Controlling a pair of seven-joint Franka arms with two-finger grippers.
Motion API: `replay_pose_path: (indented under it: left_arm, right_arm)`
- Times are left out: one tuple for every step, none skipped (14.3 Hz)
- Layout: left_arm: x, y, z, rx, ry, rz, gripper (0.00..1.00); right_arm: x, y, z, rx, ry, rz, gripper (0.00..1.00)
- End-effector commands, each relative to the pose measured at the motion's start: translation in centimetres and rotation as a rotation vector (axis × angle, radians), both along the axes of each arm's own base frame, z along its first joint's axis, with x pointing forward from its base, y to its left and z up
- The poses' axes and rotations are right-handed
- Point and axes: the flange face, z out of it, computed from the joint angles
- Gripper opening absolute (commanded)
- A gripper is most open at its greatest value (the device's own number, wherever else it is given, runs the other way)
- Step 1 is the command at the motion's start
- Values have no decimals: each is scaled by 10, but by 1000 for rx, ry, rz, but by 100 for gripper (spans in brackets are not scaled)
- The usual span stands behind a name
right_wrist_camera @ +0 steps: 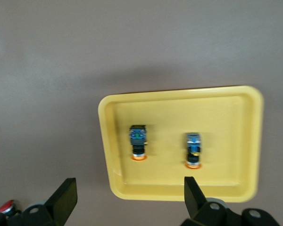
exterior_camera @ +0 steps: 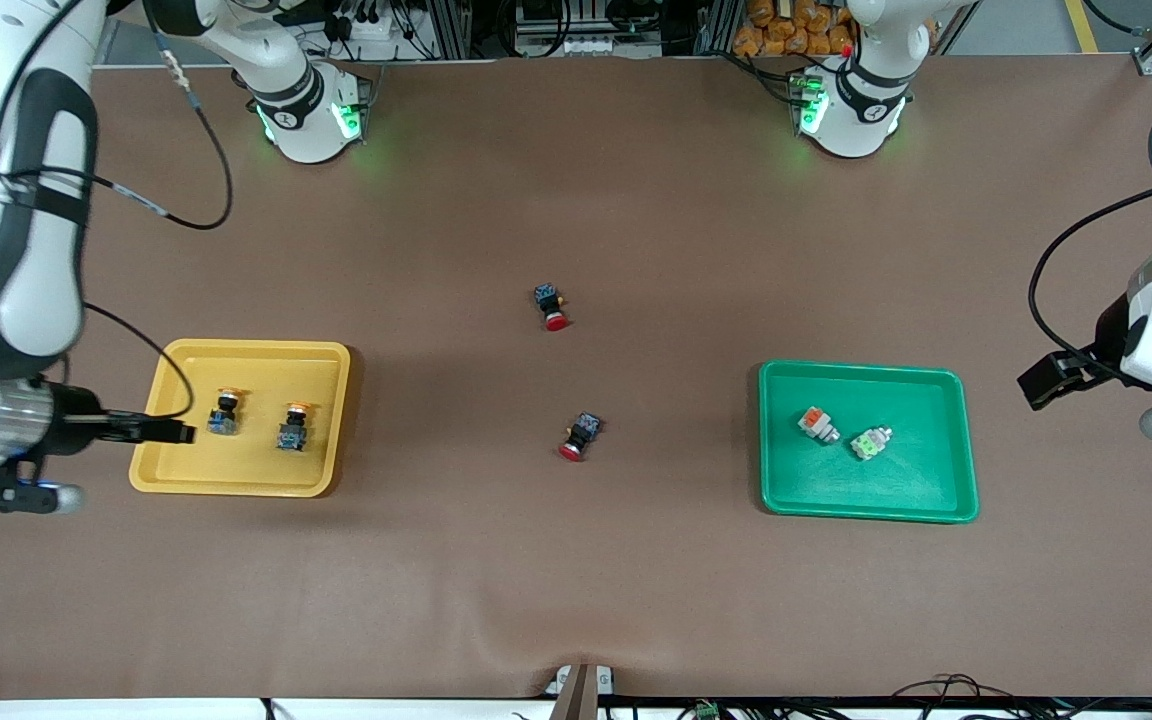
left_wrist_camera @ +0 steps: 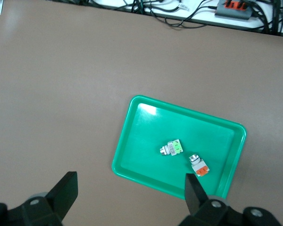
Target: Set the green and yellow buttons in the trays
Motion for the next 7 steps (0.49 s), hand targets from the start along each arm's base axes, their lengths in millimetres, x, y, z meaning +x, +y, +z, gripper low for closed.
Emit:
replay_pose_path:
  left_arm:
    - [-25, -20, 33, 23, 8, -79, 100]
    - [-30, -24, 34, 30, 36, -86, 100]
    - [-32, -25, 32, 33, 55, -88, 100]
    - [-34, -24, 36, 33, 49, -90, 100]
    - [-41, -24, 48, 32, 35, -102, 100]
    - [-48, -19, 56, 19, 33, -118, 100]
    - [-57, -15, 61, 30, 42, -152, 100]
  right_arm:
    - [1, 6, 37, -89, 7, 47, 100]
    - [-7, 5, 48, -69, 36, 45, 100]
    - [-8, -2, 60, -55, 6, 53, 100]
    - [-7, -10, 69, -44, -29, 50, 100]
    - [-8, -15, 90, -35, -60, 51, 100]
    - [-17, -21, 112, -23, -73, 50, 100]
    - [-26, -24, 128, -18, -77, 50, 100]
